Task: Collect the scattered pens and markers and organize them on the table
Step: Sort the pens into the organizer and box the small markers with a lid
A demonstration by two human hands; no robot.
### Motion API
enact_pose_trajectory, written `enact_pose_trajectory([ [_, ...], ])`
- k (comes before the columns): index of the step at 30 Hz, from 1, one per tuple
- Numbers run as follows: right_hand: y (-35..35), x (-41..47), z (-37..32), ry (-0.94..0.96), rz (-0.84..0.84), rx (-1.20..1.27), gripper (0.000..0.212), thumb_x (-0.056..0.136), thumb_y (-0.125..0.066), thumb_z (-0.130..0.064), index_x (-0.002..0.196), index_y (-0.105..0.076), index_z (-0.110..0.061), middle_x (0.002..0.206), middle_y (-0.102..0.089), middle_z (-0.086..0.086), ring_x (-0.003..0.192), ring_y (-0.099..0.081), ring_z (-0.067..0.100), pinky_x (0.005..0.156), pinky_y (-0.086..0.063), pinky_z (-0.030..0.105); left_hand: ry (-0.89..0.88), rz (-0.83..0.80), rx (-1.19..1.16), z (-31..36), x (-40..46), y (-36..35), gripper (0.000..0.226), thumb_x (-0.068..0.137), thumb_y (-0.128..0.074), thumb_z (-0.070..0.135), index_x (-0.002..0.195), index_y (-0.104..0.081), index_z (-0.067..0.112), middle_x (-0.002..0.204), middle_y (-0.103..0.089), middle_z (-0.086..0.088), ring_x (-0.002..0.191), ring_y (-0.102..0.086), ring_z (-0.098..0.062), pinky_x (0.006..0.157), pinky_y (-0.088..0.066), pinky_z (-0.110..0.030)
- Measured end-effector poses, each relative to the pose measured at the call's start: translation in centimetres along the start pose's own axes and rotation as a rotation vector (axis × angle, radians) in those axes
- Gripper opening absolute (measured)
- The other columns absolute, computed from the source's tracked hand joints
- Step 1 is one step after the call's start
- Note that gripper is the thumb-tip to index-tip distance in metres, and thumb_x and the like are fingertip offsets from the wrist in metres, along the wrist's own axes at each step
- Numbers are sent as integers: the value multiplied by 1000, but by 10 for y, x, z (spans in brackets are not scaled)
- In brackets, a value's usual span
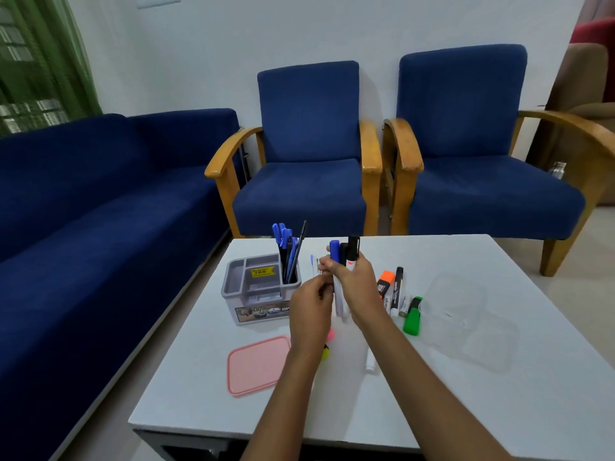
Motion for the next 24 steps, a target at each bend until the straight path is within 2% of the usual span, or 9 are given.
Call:
enact_pose_trajectory([
  [5, 6, -12, -2, 115, 92, -40, 18, 91, -62, -16, 107, -55, -19, 85, -62, -10, 74, -58, -5, 62, -39, -7, 80, 202, -33, 0, -4, 15, 15, 93, -54, 14, 96, -68, 12, 88, -67, 3, 80, -62, -11, 64, -44, -15],
  [8, 3, -22, 22, 84, 39, -158, 32, 90, -63, -20, 121, -58, -12, 102, -62, -3, 91, -59, 4, 81, -46, 9, 85, 246, -32, 0, -5, 21, 14, 94, -53, 13, 97, -67, 13, 93, -67, 2, 82, -61, -10, 66, -46, -15],
  [11, 6, -24, 28, 54, 56, -134, 38, 90, -64, -21, 126, -55, -11, 110, -58, -3, 104, -51, 9, 77, -38, 5, 87, 244, -3, 2, -7, 24, 13, 94, -54, 15, 98, -66, 14, 94, -68, 1, 83, -61, -9, 70, -52, -20],
  [13, 9, -20, 24, 53, 91, -102, 38, 88, -65, -24, 123, -56, -14, 110, -57, -5, 106, -49, 9, 85, -36, 13, 104, 214, 8, 3, -9, 25, 13, 94, -53, 17, 97, -66, 14, 93, -68, 2, 83, -61, -9, 68, -50, -18],
  [15, 11, -15, 19, 53, 90, -72, 34, 87, -67, -26, 118, -57, -19, 109, -61, -6, 103, -52, 7, 92, -37, 22, 138, 138, 57, 2, -8, 24, 15, 94, -52, 16, 94, -66, 13, 90, -67, 2, 79, -60, -10, 60, -44, -14],
  [19, 12, -19, 29, 31, 26, -140, 27, 88, -65, -19, 114, -57, -17, 98, -61, -9, 90, -57, 4, 76, -41, 4, 223, -135, 311, -3, -6, 10, 23, 90, -45, 16, 92, -68, 12, 86, -70, -6, 76, -63, -21, 58, -46, -27],
  [20, 13, -19, 30, 36, 25, -117, 24, 88, -66, -18, 111, -59, -16, 99, -64, -6, 92, -61, 7, 84, -45, 7, 243, -212, 362, -4, -7, 6, 23, 88, -45, 14, 91, -68, 11, 87, -70, -8, 79, -65, -24, 63, -51, -31],
  [22, 15, -17, 26, 35, 69, -70, 28, 84, -68, -26, 110, -62, -16, 103, -70, 3, 99, -67, 21, 99, -49, 36, 272, -365, 397, -4, -13, -2, 21, 83, -47, 13, 88, -67, 8, 86, -72, -9, 81, -68, -28, 74, -57, -37],
  [24, 23, -12, 12, 48, 126, -9, 32, 85, -67, -22, 114, -60, -10, 94, -70, 5, 90, -68, 24, 95, -50, 43, 290, -483, 396, 0, -21, -10, 20, 82, -50, 17, 87, -66, 6, 85, -73, -10, 80, -70, -29, 77, -58, -37],
])
Point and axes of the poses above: each hand's wrist, its own x-axis towards the middle knuckle, its own y-axis out of the back of the hand, z = x × y, the point moved 5 cm from there along x, towards the middle knuckle
